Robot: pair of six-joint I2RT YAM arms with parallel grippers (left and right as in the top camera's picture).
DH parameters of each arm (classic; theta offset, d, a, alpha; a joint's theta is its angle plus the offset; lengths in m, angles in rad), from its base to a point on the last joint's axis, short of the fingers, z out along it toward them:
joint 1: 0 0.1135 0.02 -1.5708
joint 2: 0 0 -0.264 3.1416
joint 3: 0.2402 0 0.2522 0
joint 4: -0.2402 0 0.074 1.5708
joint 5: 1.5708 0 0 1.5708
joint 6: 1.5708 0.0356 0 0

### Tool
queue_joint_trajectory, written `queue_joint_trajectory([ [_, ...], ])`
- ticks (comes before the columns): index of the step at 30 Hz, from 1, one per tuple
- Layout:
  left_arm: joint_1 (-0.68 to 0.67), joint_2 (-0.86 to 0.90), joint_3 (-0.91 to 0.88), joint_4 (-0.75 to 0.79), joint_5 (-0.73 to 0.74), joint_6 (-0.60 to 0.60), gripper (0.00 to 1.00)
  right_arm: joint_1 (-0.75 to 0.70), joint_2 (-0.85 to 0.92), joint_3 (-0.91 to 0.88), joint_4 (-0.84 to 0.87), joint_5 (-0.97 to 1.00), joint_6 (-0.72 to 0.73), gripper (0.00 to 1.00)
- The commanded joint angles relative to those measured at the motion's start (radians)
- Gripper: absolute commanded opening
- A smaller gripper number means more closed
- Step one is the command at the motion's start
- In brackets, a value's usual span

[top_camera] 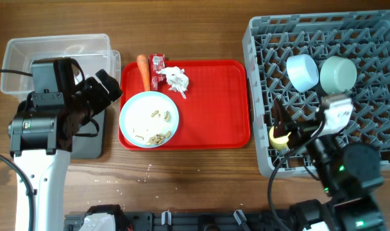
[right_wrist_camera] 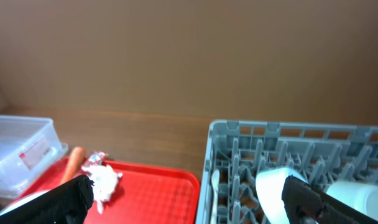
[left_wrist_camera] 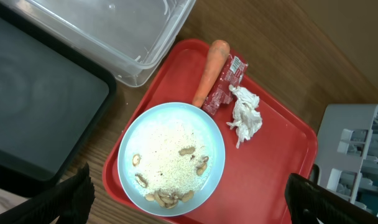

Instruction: Sort waste into correct bins and load items into the dishwasher rack

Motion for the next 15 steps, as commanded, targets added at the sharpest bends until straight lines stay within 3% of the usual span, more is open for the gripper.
queue_joint_trajectory([
  [1, 0.005, 0.004, 0.002, 0.002, -0.013, -0.013, 1.0, 0.004, -0.14, -0.192, 0.097, 0.026, -0.016, 1.0],
  [10, 0.005, 0.004, 0.002, 0.002, -0.013, -0.013, 1.0, 0.004, -0.44, -0.516, 0.257, 0.021, -0.016, 1.0],
  [15, 0.005, 0.004, 0.002, 0.002, -0.013, -0.013, 1.0, 0.004, -0.452, -0.627, 0.372, 0.021, -0.016, 1.0],
])
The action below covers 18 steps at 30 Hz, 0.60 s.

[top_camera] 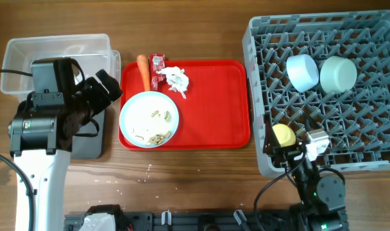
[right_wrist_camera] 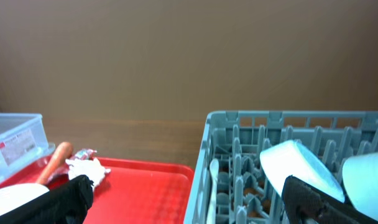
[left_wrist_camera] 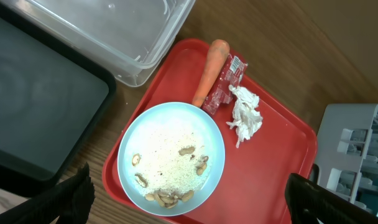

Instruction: Sort waste into correct bins and load items into the dishwasher rack

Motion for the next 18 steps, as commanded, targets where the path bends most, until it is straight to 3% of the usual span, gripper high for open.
queue_joint_trajectory([
  [1, 0.005, 0.004, 0.002, 0.002, -0.013, -0.013, 1.0, 0.004, -0.018, -0.052, 0.015, 0.016, -0.016, 1.0],
  [18, 0.005, 0.004, 0.002, -0.001, 0.021, -0.014, 1.0, 0.004, -0.01, -0.052, -0.018, 0.013, -0.018, 1.0],
])
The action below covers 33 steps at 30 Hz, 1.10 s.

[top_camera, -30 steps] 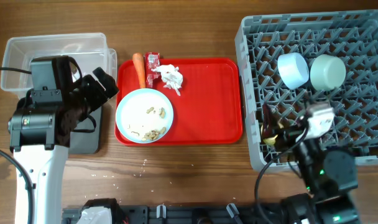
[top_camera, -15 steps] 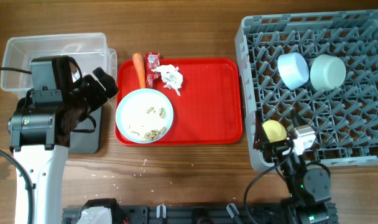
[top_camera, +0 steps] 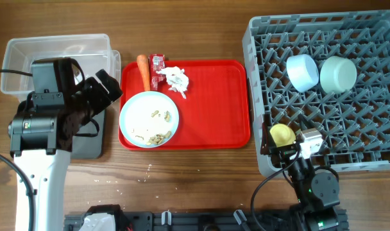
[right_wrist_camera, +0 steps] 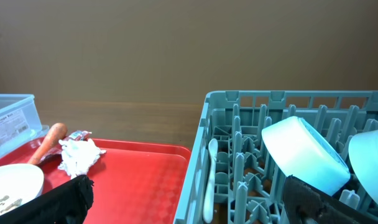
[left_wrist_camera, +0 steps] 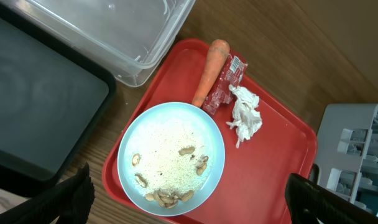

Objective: Sort waste into correct bins and load items into the dishwasher rack
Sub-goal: 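Grasp the crumpled tissue with the left gripper and drop it in the clear bin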

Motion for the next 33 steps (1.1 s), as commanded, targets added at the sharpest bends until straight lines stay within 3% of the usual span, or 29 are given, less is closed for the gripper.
queue_joint_trajectory([
  [1, 0.005, 0.004, 0.002, -0.002, 0.093, -0.013, 1.0, 0.004, -0.006, -0.001, 0.004, 0.013, -0.011, 1.0],
  [3, 0.005, 0.006, 0.001, 0.03, 0.175, -0.014, 1.0, 0.004, -0.006, -0.001, 0.004, 0.013, -0.012, 1.0],
  [6, -0.031, 0.045, 0.001, 0.09, 0.183, -0.01, 1.0, 0.004, -0.006, -0.001, 0.004, 0.013, -0.011, 1.0],
  [9, -0.148, 0.165, 0.001, 0.153, 0.166, 0.09, 0.93, 0.004, -0.006, -0.001, 0.004, 0.013, -0.012, 1.0],
  [16, -0.419, 0.518, 0.001, 0.408, -0.083, 0.153, 0.89, 0.004, -0.006, -0.001, 0.004, 0.013, -0.011, 1.0],
  [20, -0.476, 0.698, 0.001, 0.535, -0.193, 0.153, 0.89, 0.004, -0.006, -0.001, 0.004, 0.013, -0.012, 1.0],
  [25, -0.475, 0.855, 0.001, 0.66, -0.211, 0.145, 0.63, 0.004, -0.006, -0.001, 0.004, 0.013, -0.012, 1.0],
  [27, -0.476, 0.854, 0.002, 0.675, -0.201, 0.145, 0.35, 0.004, -0.006, -0.001, 0.004, 0.013, -0.012, 1.0],
  [29, -0.477, 0.83, 0.016, 0.661, -0.182, 0.145, 0.18, 0.004, -0.006, -0.001, 0.004, 0.013, -0.011, 0.99],
  [30, -0.477, 0.803, 0.037, 0.63, -0.164, 0.145, 0.04, 0.004, -0.006, -0.001, 0.004, 0.013, -0.012, 1.0],
  [33, -0.462, 0.693, 0.102, 0.494, -0.158, 0.062, 0.04, 0.004, -0.006, -0.001, 0.004, 0.013, -0.012, 1.0],
])
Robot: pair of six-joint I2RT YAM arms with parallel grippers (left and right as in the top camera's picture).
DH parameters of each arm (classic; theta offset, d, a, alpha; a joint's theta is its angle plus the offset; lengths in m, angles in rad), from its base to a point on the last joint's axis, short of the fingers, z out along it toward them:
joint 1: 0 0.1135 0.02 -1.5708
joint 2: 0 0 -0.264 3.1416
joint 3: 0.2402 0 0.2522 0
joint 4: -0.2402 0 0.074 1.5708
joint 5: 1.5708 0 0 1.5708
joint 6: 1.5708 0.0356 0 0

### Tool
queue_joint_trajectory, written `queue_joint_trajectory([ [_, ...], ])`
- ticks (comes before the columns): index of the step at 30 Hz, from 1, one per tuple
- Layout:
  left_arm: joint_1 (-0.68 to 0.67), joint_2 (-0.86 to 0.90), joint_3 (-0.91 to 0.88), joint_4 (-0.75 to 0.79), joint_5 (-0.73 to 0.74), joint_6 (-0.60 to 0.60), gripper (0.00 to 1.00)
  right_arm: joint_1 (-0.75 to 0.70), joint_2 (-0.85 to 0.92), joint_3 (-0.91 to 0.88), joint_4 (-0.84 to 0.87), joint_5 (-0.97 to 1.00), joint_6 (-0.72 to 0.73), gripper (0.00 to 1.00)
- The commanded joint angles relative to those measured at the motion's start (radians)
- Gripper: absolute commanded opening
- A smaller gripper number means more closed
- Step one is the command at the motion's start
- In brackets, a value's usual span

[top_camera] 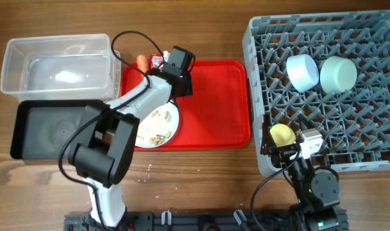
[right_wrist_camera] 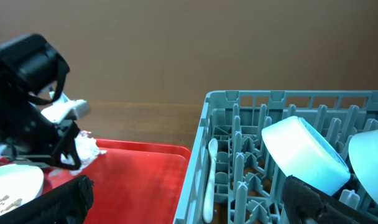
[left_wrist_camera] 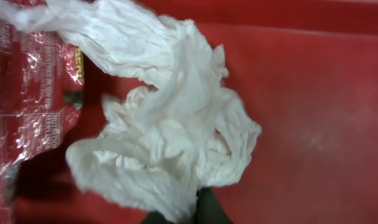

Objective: Sort waste into correct bins and load items into the dishwasher rack
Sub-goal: 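Grasp the crumpled tissue with the left gripper and drop it in the clear bin, then grasp the red wrapper with the left gripper and drop it in the clear bin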

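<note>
A crumpled white tissue (left_wrist_camera: 164,118) lies on the red tray (top_camera: 214,102), next to a red wrapper (left_wrist_camera: 27,106). My left gripper (top_camera: 179,82) is down on it, and its dark fingertips (left_wrist_camera: 207,210) stand close together at the tissue's lower edge, shut on a fold. In the overhead view the gripper hides the tissue. A carrot (top_camera: 141,61) lies at the tray's far left. The pale blue plate (top_camera: 163,128) with food scraps sits partly under my left arm. My right gripper (right_wrist_camera: 189,211) is open at the front left of the grey dishwasher rack (top_camera: 362,160), holding nothing.
A clear plastic bin (top_camera: 57,64) and a black bin (top_camera: 50,128) stand left of the tray. In the rack are a blue cup (top_camera: 302,70), a pale green cup (top_camera: 337,74), a white spoon (right_wrist_camera: 209,180) and a yellow round item (top_camera: 283,135).
My left arm has gone from above the black bin, open, to the tray's far side. Its gripper is now shut on the tissue. The right arm has not moved.
At first my right arm stood over the rack's front and my left gripper hung open above the black bin. Then the right arm was lower at the rack's front left corner and stayed there. Now my left gripper grips the tissue on the tray.
</note>
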Motion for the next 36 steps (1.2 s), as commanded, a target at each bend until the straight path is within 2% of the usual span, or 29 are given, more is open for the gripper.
queue_joint_trajectory([
  [1, 0.026, -0.18, 0.095, -0.138, 0.018, -0.094, 0.04, 0.004, -0.006, -0.001, 0.005, 0.013, -0.011, 1.0],
  [4, 0.087, -0.319, 0.1, -0.207, -0.055, -0.106, 0.04, 0.004, -0.006, -0.001, 0.005, 0.013, -0.011, 1.0],
  [7, 0.229, -0.418, 0.1, -0.24, -0.128, -0.105, 0.04, 0.004, -0.006, -0.001, 0.005, 0.013, -0.011, 1.0],
  [10, 0.362, -0.4, 0.096, -0.238, -0.126, -0.105, 0.04, 0.004, -0.006, -0.001, 0.005, 0.013, -0.011, 1.0],
  [14, 0.497, -0.285, 0.094, -0.216, -0.13, -0.097, 0.05, 0.004, -0.006, -0.001, 0.005, 0.013, -0.011, 1.0],
  [15, 0.526, -0.256, 0.094, -0.2, -0.112, -0.098, 0.21, 0.004, -0.006, -0.001, 0.005, 0.013, -0.011, 1.0],
  [16, 0.544, -0.24, 0.094, -0.187, -0.085, -0.097, 0.45, 0.004, -0.006, -0.001, 0.005, 0.013, -0.011, 1.0],
  [17, 0.565, -0.23, 0.095, -0.17, -0.022, -0.097, 0.78, 0.004, -0.006, -0.001, 0.005, 0.013, -0.011, 1.0],
  [18, 0.575, -0.233, 0.097, -0.164, 0.034, -0.097, 0.84, 0.004, -0.006, -0.001, 0.005, 0.013, -0.011, 1.0],
  [19, 0.576, -0.245, 0.105, -0.165, 0.098, -0.097, 0.86, 0.004, -0.006, -0.001, 0.005, 0.013, -0.011, 1.0],
  [21, 0.559, -0.272, 0.111, -0.174, 0.209, -0.097, 0.86, 0.004, -0.006, -0.001, 0.005, 0.013, -0.011, 0.99],
  [23, 0.517, -0.29, 0.111, -0.199, 0.238, -0.09, 0.82, 0.004, -0.006, -0.001, 0.005, 0.013, -0.011, 1.0],
  [24, 0.478, -0.292, 0.111, -0.215, 0.237, -0.055, 0.7, 0.004, -0.006, -0.001, 0.005, 0.013, -0.011, 1.0],
  [25, 0.438, -0.29, 0.111, -0.227, 0.235, -0.009, 0.63, 0.004, -0.006, -0.001, 0.005, 0.013, -0.011, 1.0],
  [30, 0.229, -0.199, 0.109, -0.241, 0.052, 0.092, 0.51, 0.004, -0.006, -0.001, 0.005, 0.013, -0.011, 1.0],
  [33, 0.148, -0.102, 0.109, -0.185, -0.03, 0.114, 0.52, 0.004, -0.006, -0.001, 0.005, 0.013, -0.011, 1.0],
  [36, 0.132, -0.019, 0.109, -0.127, -0.056, 0.114, 0.53, 0.004, -0.006, -0.001, 0.005, 0.013, -0.011, 1.0],
])
